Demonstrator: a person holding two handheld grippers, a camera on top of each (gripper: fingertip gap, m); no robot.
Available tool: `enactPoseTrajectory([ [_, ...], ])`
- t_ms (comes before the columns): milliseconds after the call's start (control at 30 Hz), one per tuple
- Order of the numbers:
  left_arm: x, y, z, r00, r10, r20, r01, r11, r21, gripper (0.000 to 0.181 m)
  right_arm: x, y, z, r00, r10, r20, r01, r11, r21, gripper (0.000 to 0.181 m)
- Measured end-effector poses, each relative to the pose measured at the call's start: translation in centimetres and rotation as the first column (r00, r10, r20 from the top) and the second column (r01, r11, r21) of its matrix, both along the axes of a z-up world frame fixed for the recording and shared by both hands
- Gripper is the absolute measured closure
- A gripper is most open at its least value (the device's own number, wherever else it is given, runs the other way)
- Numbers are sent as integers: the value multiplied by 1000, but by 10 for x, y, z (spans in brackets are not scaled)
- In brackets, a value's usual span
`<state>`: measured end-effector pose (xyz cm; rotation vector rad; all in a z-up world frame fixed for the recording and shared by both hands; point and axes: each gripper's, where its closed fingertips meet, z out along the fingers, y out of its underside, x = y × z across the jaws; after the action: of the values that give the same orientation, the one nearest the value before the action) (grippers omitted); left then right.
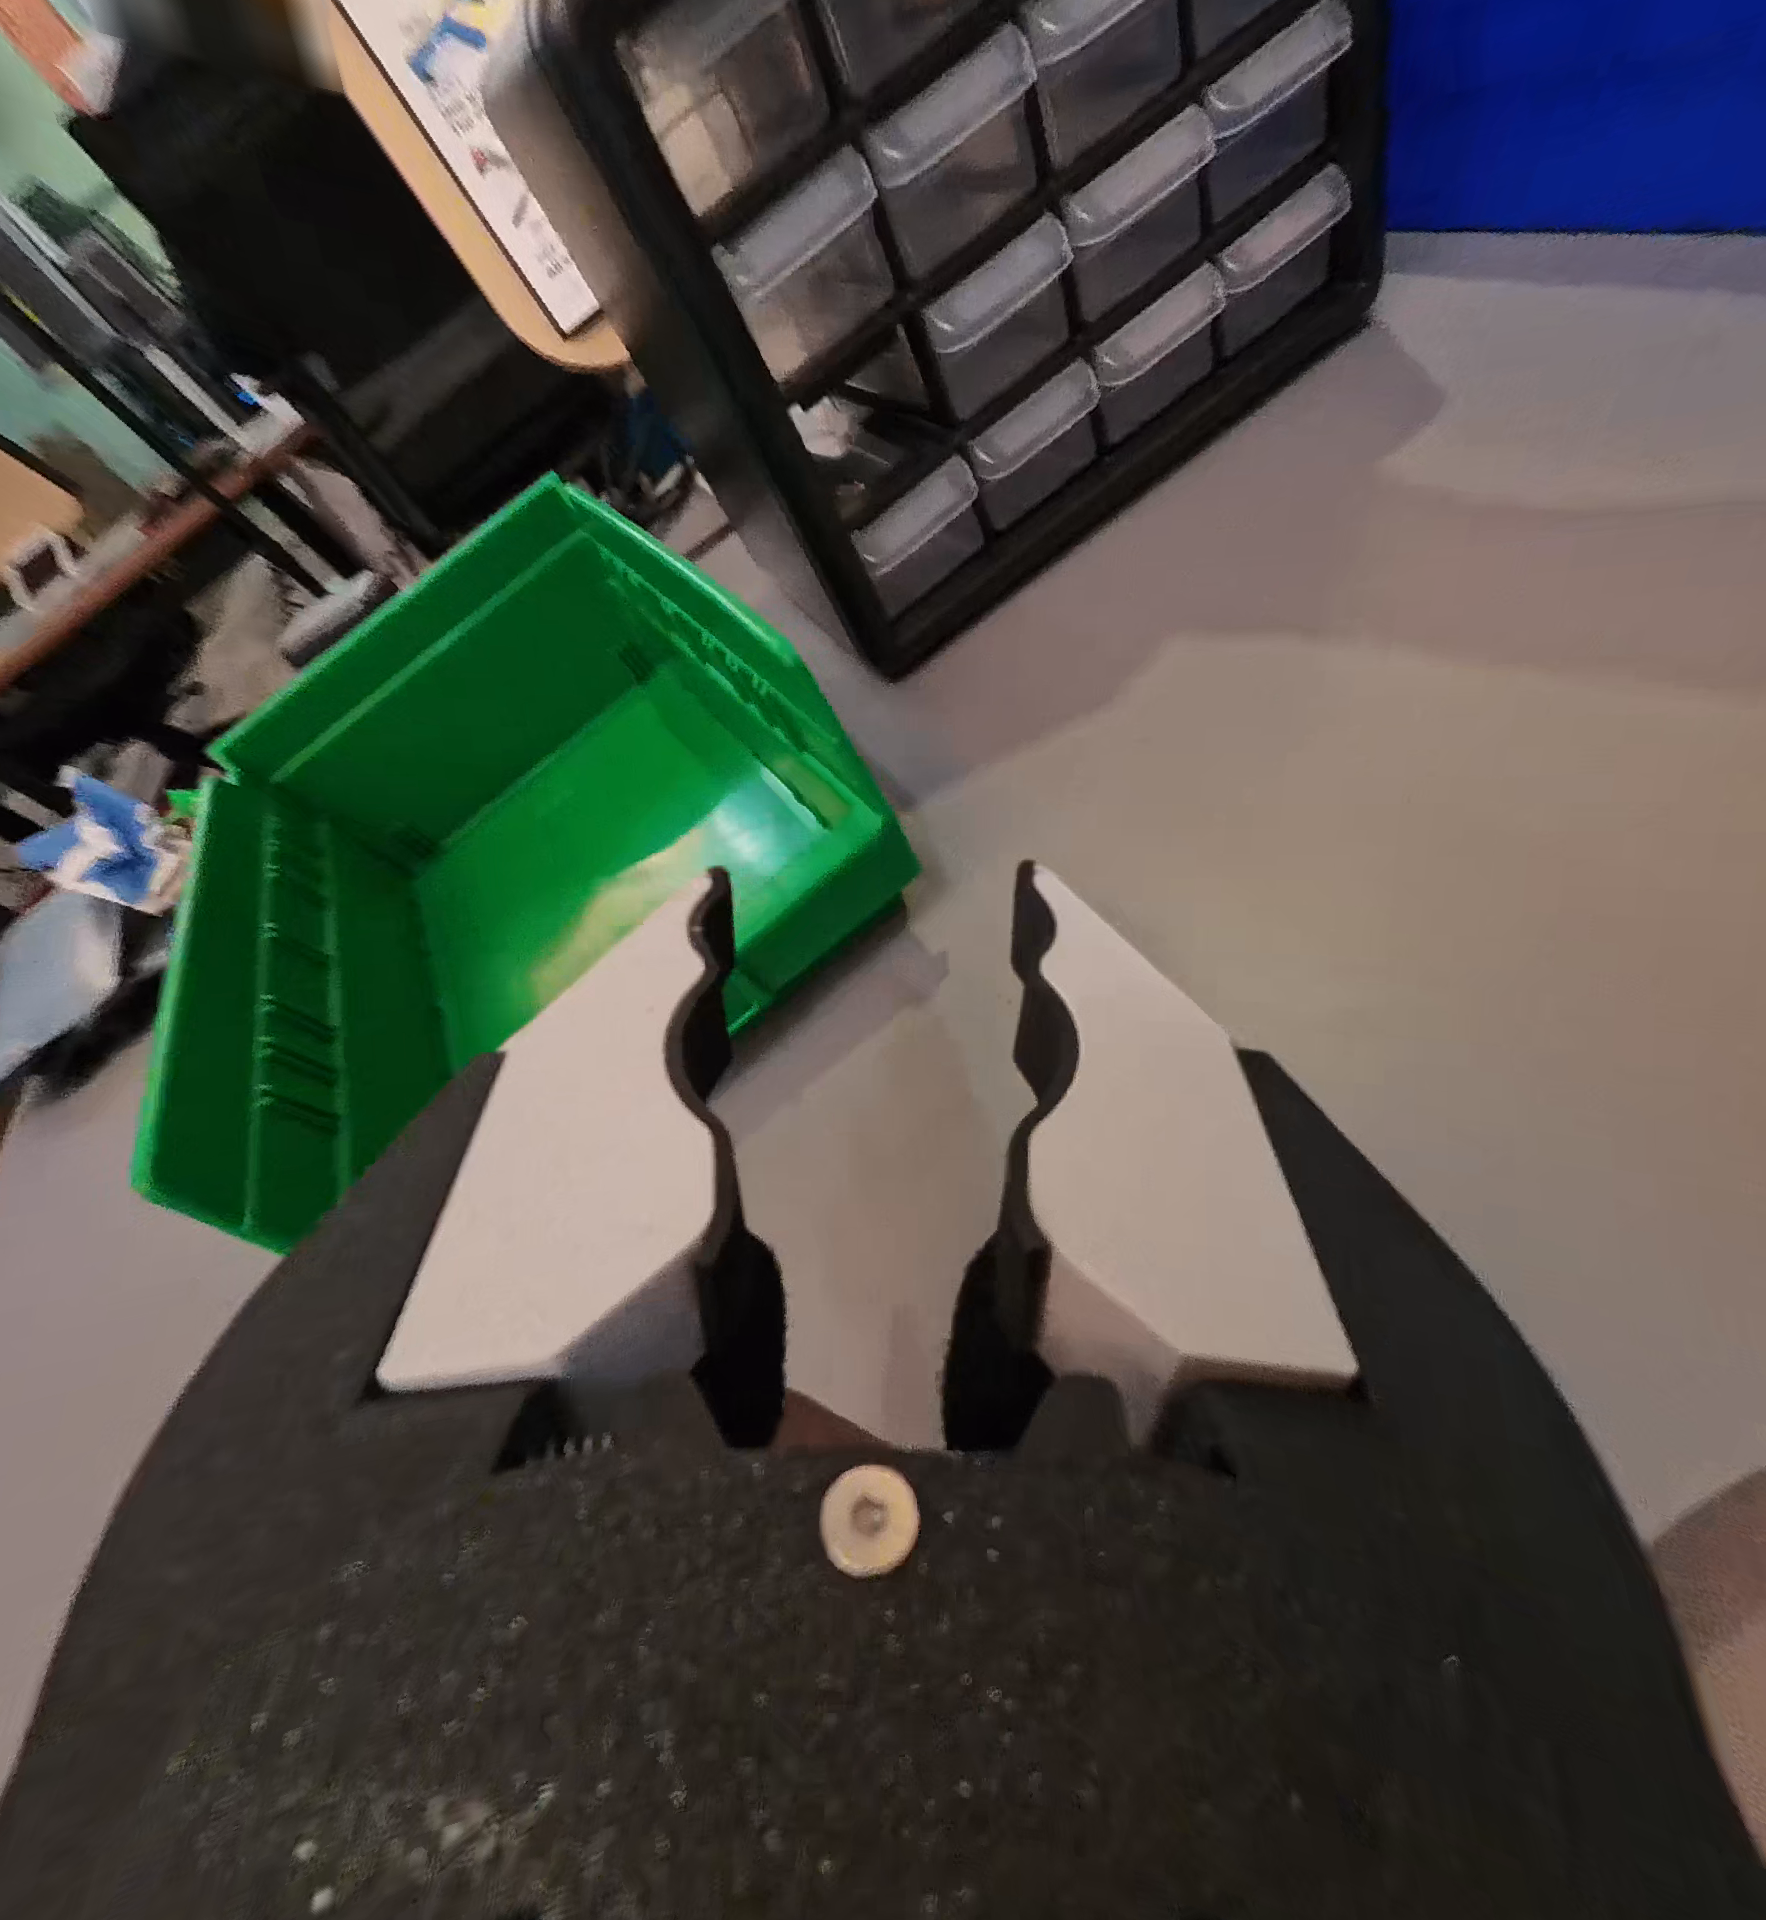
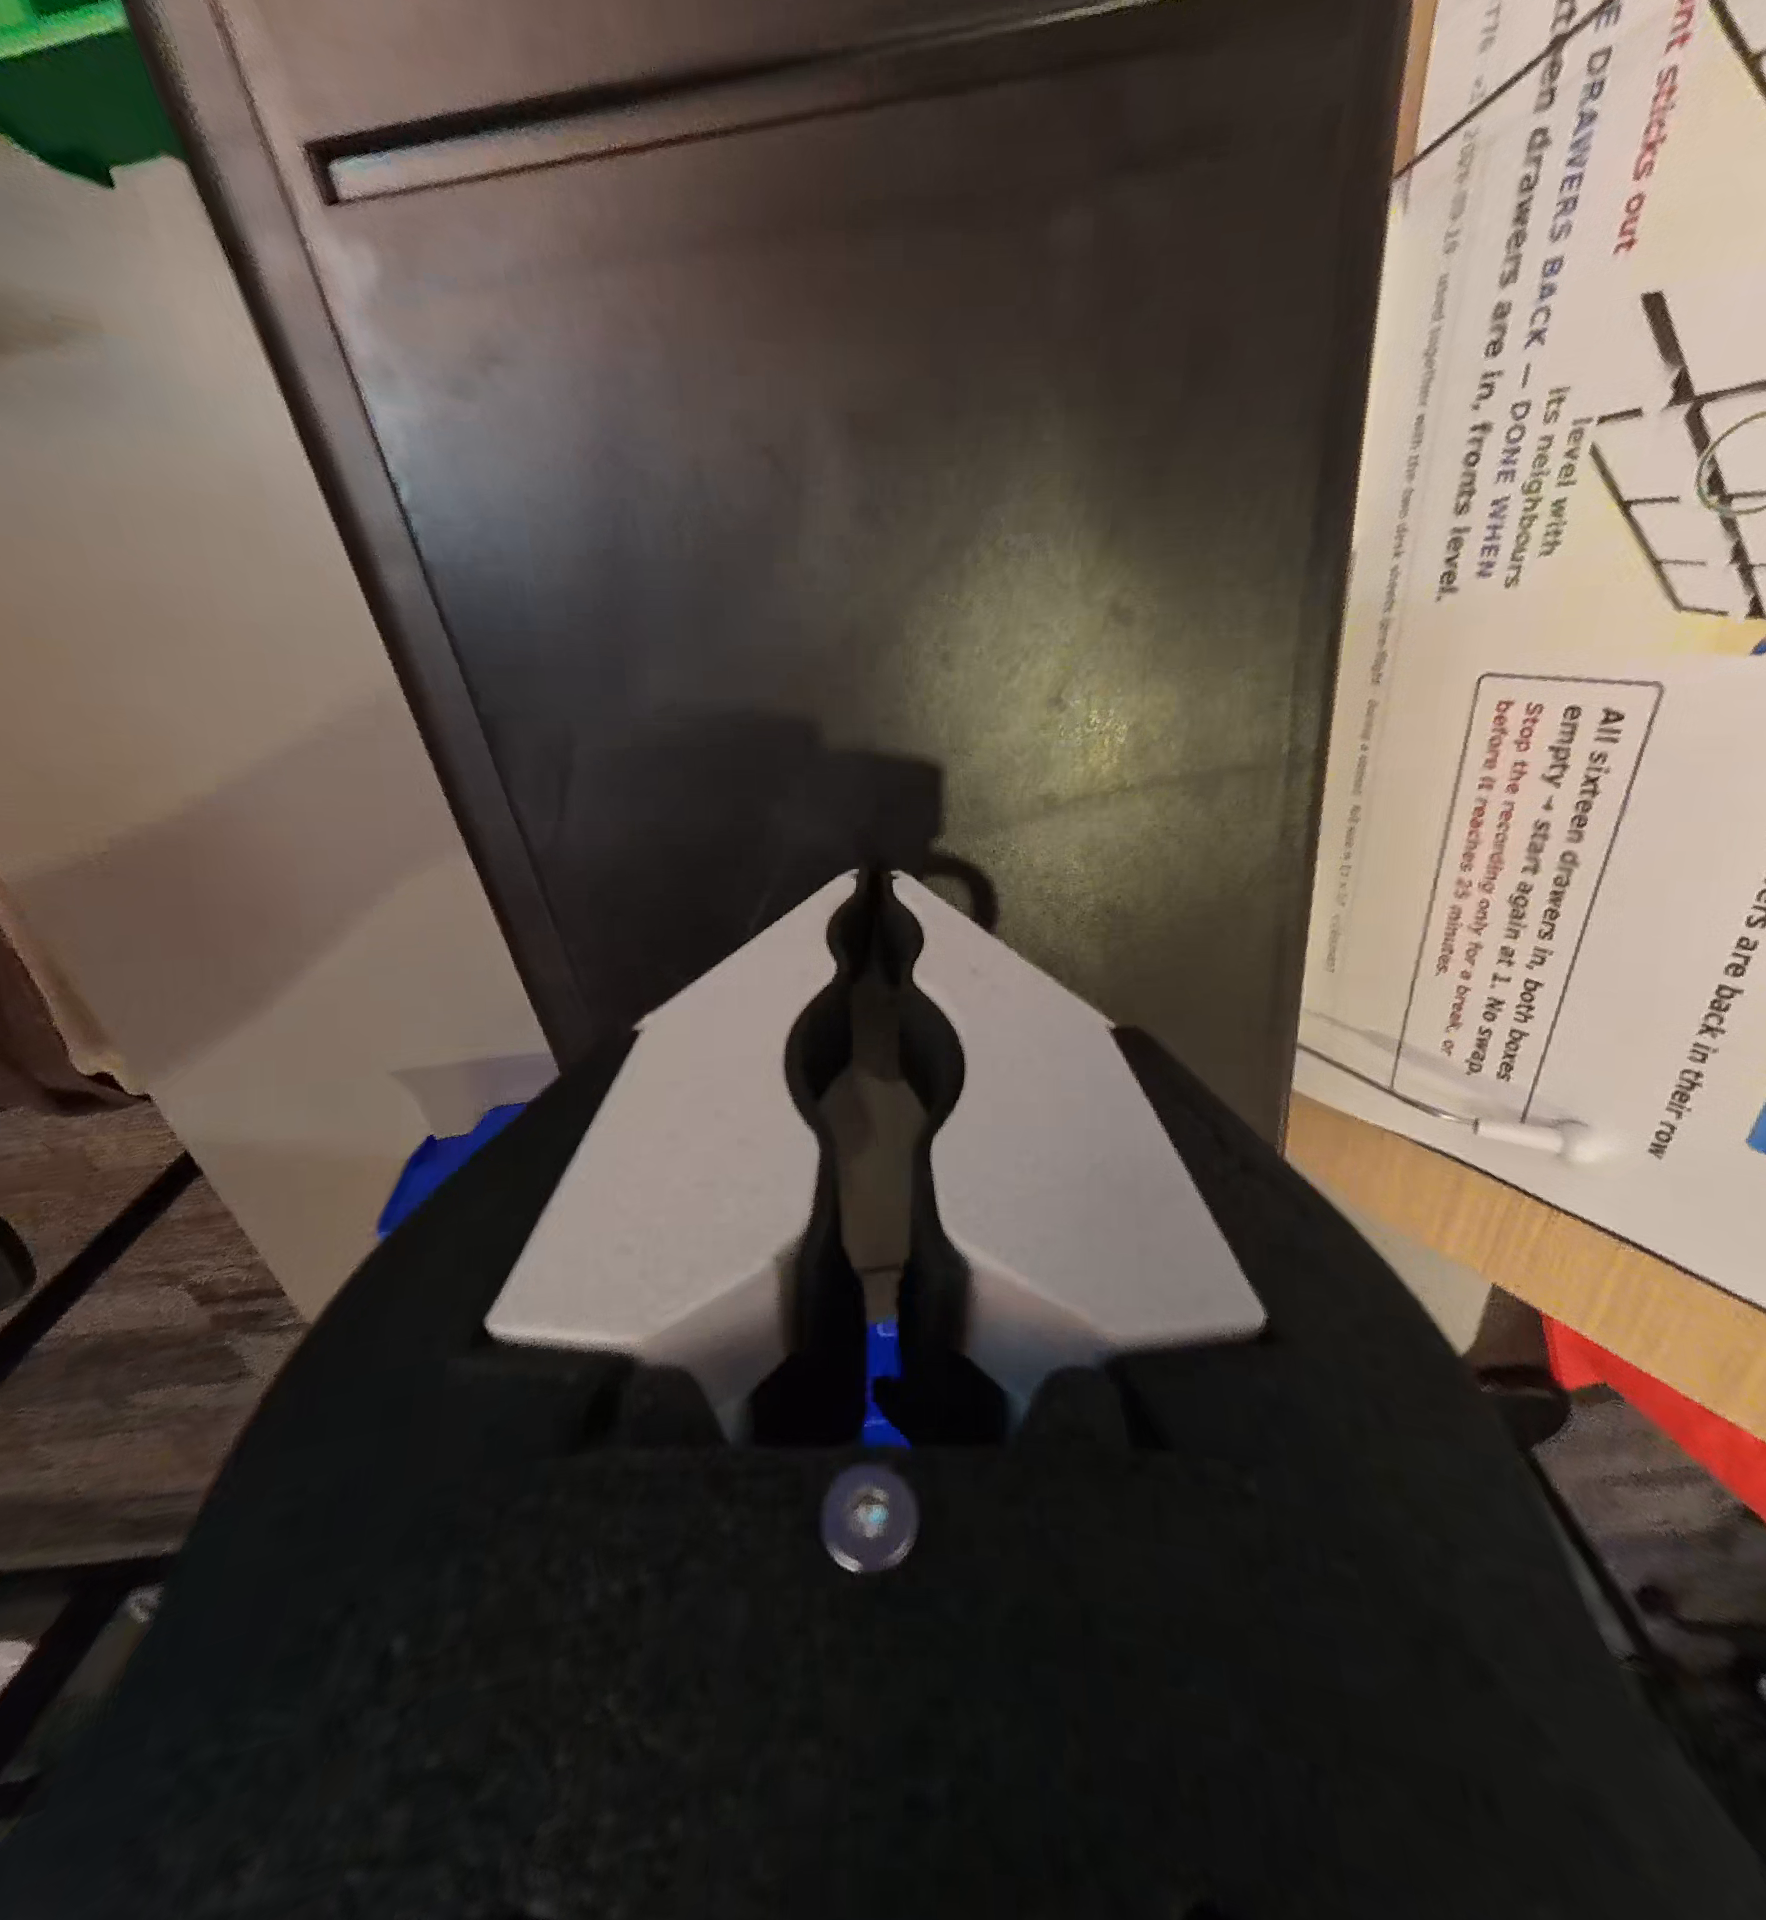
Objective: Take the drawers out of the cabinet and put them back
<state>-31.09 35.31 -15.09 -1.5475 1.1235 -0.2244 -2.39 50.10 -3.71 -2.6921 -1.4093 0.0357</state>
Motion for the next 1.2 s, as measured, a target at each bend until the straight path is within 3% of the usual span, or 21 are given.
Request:
enactPoseTrajectory([
  [67, 11, -7, -2, 1000, -18, 11, 18, 1000, -8, 135, 0, 0, 0, 1000, -16, 24, 16, 1000, -8, 181],
  [233, 76, -39, -9, 986, -109, 123, 140, 949, -281, 134, 0, 0, 0, 994, -23, 109, 24, 1000, -2, 181],
  [333, 121, -44, -2, 954, -15, 299, 152, 883, -444, 143, 0, 0, 0, 989, -35, 145, 34, 999, 7, 181],
  [400, 153, -40, 7, 931, 26, 364, 148, 884, -443, 143, 0, 0, 0, 988, -44, 150, 43, 999, 12, 181],
  [467, 183, -27, 10, 957, -15, 290, 102, 952, -287, 144, 0, 0, 0, 988, -50, 149, 48, 999, 18, 181],
  [533, 203, 1, 9, 994, -18, 108, 19, 1000, -4, 149, 0, 0, 0, 988, -54, 146, 50, 998, 28, 181],
  [667, 241, 45, -3, 979, 12, -205, 57, 943, 328, 166, 1, 0, 0, 986, -50, 159, 42, 998, 54, 181],
  [767, 265, 60, -2, 934, 75, -348, 137, 826, 546, 164, 1, 0, 1, 983, -41, 181, 32, 998, 56, 181],
  [867, 281, 64, -7, 892, 118, -437, 213, 743, 635, 159, 1, 0, 1, 978, -34, 206, 24, 998, 51, 181],
  [1033, 285, 77, -3, 859, 216, -464, 245, 622, 744, 159, 0, 0, 1, 976, -35, 213, 26, 999, 48, 181],
  [1200, 286, 82, 3, 851, 252, -460, 264, 550, 792, 162, 0, 0, 0, 980, -41, 195, 31, 998, 56, 181],
])
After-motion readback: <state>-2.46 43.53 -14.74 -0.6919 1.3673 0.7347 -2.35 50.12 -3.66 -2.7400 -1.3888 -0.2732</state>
